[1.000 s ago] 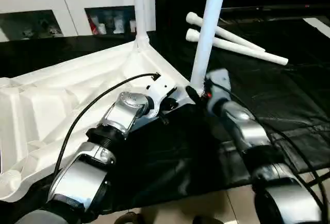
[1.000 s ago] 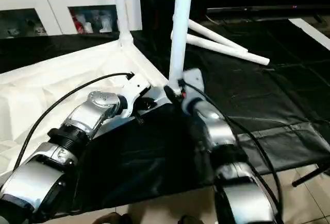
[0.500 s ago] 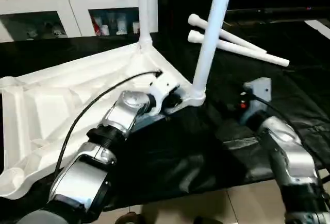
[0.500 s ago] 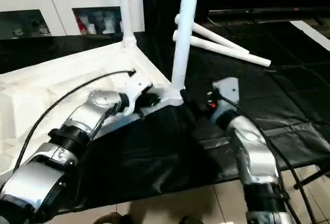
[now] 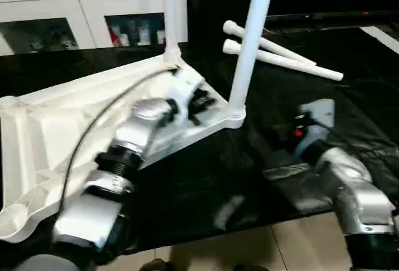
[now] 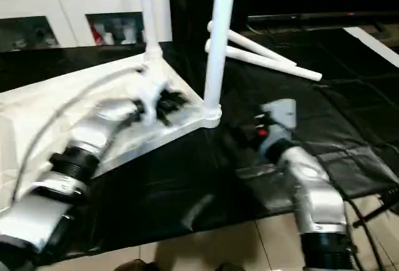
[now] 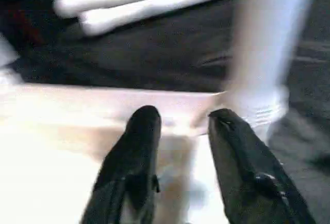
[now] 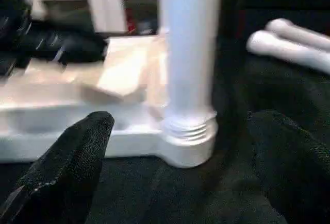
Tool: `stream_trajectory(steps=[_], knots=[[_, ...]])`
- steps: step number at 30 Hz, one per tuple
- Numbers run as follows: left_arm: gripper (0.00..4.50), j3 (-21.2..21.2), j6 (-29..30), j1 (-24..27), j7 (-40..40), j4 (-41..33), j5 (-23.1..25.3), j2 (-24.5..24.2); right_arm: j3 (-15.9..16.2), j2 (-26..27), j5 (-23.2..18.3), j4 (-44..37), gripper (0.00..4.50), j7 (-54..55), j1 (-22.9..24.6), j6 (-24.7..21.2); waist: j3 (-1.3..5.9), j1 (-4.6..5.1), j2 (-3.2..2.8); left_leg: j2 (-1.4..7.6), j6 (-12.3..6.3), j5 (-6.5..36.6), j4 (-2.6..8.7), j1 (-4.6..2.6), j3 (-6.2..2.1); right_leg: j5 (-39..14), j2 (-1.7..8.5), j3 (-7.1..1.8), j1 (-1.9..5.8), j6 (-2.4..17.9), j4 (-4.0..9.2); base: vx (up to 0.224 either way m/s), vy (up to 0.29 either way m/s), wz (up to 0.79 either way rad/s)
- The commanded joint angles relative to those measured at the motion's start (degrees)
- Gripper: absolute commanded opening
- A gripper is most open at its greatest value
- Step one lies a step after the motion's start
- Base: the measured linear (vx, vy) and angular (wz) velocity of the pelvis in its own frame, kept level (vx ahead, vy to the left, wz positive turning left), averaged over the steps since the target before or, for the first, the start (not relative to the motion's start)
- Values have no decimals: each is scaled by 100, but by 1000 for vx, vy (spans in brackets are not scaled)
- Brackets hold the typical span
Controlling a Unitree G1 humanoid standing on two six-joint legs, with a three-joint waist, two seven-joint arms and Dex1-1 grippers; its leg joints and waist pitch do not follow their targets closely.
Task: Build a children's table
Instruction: Rotate table base
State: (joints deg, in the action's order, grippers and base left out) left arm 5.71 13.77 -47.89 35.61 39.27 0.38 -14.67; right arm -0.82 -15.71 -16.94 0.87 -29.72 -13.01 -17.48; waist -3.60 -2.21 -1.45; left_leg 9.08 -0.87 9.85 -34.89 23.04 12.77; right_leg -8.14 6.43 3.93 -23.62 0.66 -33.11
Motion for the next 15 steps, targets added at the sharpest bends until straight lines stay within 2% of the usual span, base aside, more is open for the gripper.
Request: stream_trajectory(steps=[1,2,3,4,5,6,7,8,10,11,13,15], knots=[[209,51,133,-25,-103,-231,413,-458,117,152,-36,-119,450,-56,48,9,436,-18,50,362,109,2209,492,-248,-303,-2520,272,-177,140,686,471,0,0,0],[209,96,141,21,-138,-304,593,-695,167,212,-42,-119,450,-58,63,-9,433,14,31,364,119,2177,519,-189,-332,-2486,263,-178,177,652,438,0,0,0],[218,82,245,128,-125,-479,802,-1113,299,263,45,-156,450,-1,78,-71,438,27,8,389,176,2163,549,-166,-366,-2432,269,-176,195,596,406,0,0,0],[221,70,278,152,-122,-518,842,-1207,337,264,80,-164,450,15,78,-84,437,46,1,388,204,2151,562,-160,-369,-2388,261,-176,193,583,392,0,0,0],[221,6,425,227,-139,-642,951,-1504,483,242,232,-190,450,73,76,-123,441,48,-13,397,286,2166,567,-195,-369,-2304,246,-179,166,601,360,0,0,0],[221,6,425,227,-139,-642,951,-1504,483,242,232,-190,450,73,76,-123,428,52,-31,385,340,2267,555,-262,-326,-2240,220,-199,96,666,387,0,0,0],[221,-1,520,311,-138,-713,1135,-1869,629,204,297,-178,450,0,55,-170,430,34,-16,386,371,2316,545,-294,-317,-2204,222,-207,79,709,387,0,0,0],[221,0,525,321,-138,-719,1158,-1912,643,202,300,-178,450,-3,52,-183,428,22,-29,382,383,2335,544,-296,-308,-2112,223,-228,76,760,376,0,0,0],[221,59,578,431,-250,-609,1491,-2623,745,270,439,-15,450,179,-82,-340,439,-25,-58,384,412,2268,549,-302,-316,-1935,223,-233,74,799,346,0,0,0],[221,88,599,481,-296,-521,1640,-2952,785,310,538,102,450,283,-160,-343,438,28,-45,366,411,2161,580,-206,-325,-1793,211,-232,137,771,298,0,0,0],[221,107,629,533,-301,-444,1745,-3226,830,339,626,203,450,343,-230,-343,449,32,-69,371,478,2158,579,-267,-325,-1721,211,-235,93,747,288,0,0,0],[221,109,688,628,-219,-406,1799,-3459,895,362,678,284,450,355,-300,-455,436,21,-64,379,549,2236,575,-302,-313,-1648,213,-249,79,859,291,0,0,0]])
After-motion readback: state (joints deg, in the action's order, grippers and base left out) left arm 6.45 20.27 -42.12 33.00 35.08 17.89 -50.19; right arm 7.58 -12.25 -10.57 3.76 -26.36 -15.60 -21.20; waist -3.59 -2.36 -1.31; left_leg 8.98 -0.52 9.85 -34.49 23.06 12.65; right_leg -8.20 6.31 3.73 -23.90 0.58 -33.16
